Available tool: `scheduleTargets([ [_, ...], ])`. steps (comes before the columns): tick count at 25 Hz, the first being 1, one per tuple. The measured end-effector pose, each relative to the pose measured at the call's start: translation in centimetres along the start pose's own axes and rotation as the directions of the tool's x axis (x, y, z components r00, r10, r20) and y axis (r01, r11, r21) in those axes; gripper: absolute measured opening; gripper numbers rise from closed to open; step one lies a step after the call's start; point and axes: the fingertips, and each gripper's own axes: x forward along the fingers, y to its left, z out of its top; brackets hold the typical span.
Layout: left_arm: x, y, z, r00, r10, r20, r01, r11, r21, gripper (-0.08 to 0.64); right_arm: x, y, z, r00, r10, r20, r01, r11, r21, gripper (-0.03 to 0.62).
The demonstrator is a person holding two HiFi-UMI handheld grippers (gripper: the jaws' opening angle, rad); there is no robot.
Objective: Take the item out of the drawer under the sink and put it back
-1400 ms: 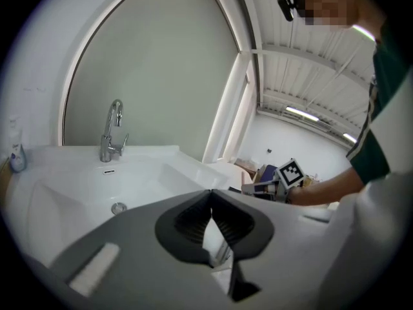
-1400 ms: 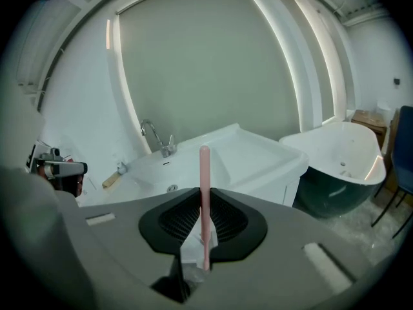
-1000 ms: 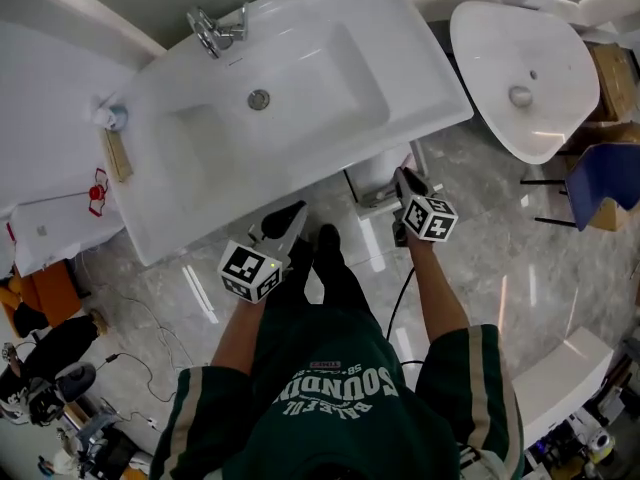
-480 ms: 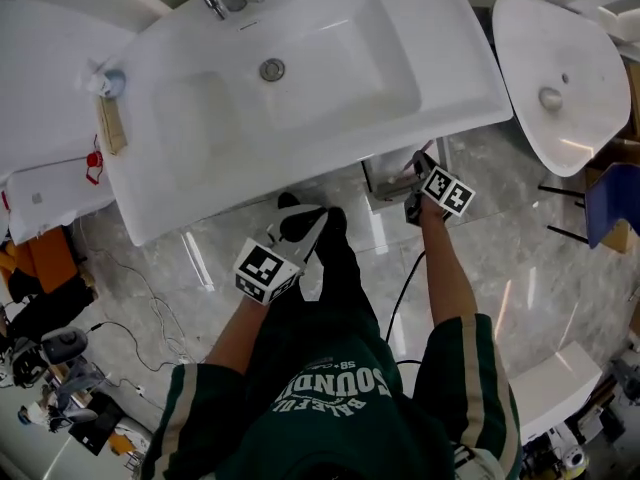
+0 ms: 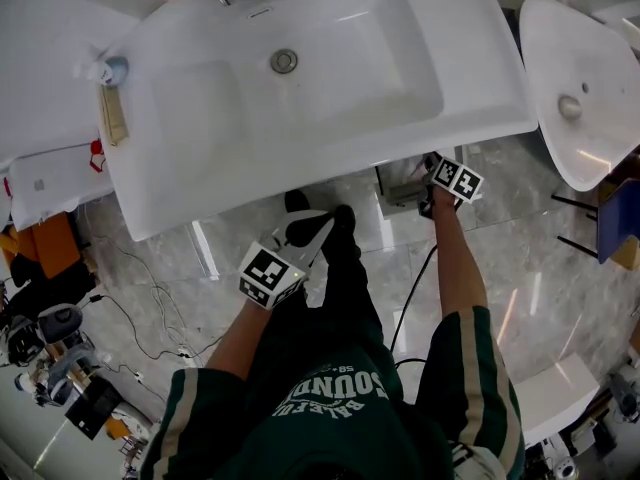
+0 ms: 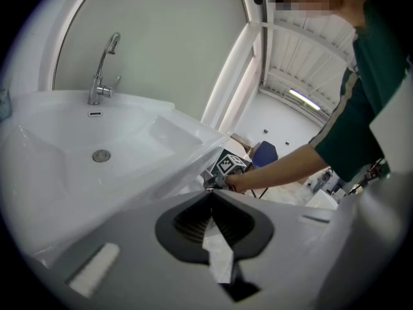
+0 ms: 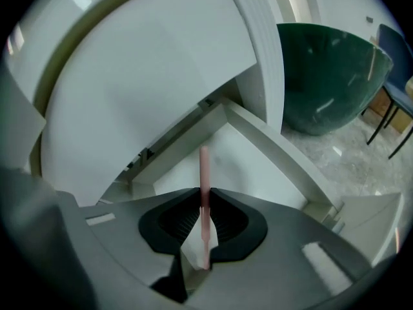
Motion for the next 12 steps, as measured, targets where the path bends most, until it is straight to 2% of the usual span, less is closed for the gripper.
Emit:
scheduleTargets([
  [12,-1.0,0.9,-1.8,1.000,0.020,-0.008,-0.020,1.000,-0.013,0.051,3.3,-0.7,-1.3,0.997,-0.043,-0.061,0.041,0.999,-0.028,0.051],
])
